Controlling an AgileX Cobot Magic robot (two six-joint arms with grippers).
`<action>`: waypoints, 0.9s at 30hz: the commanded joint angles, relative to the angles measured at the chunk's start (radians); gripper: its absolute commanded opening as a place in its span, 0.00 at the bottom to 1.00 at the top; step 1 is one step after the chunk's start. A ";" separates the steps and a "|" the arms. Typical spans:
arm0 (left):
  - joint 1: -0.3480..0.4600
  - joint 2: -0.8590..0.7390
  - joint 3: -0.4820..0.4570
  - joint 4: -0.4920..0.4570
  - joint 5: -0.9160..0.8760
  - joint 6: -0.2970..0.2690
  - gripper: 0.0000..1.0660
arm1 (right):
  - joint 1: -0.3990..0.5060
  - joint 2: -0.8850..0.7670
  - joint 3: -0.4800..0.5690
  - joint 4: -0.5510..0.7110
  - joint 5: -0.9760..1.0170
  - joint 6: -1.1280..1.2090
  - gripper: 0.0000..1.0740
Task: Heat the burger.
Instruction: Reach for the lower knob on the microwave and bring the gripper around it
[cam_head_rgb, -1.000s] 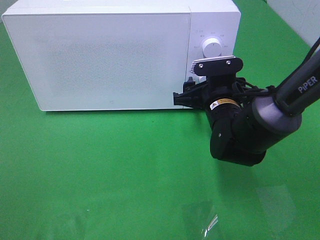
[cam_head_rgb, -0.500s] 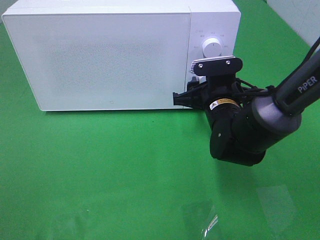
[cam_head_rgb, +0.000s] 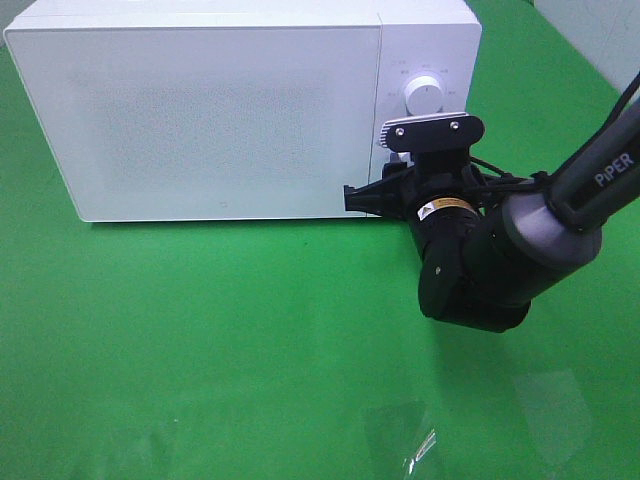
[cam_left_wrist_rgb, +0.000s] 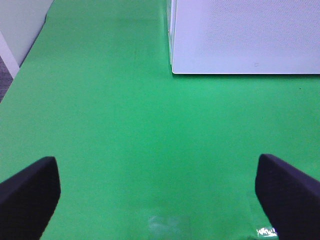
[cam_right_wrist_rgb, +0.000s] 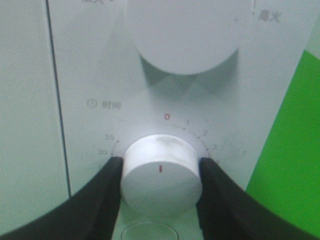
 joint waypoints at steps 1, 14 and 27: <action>0.000 -0.016 0.005 -0.002 -0.016 0.003 0.92 | -0.013 -0.010 -0.027 -0.057 -0.193 0.037 0.00; 0.000 -0.016 0.005 -0.002 -0.016 0.003 0.92 | -0.013 -0.028 -0.027 -0.072 -0.242 0.910 0.00; 0.000 -0.016 0.005 -0.002 -0.016 0.003 0.92 | -0.016 -0.028 -0.027 0.097 -0.242 1.632 0.00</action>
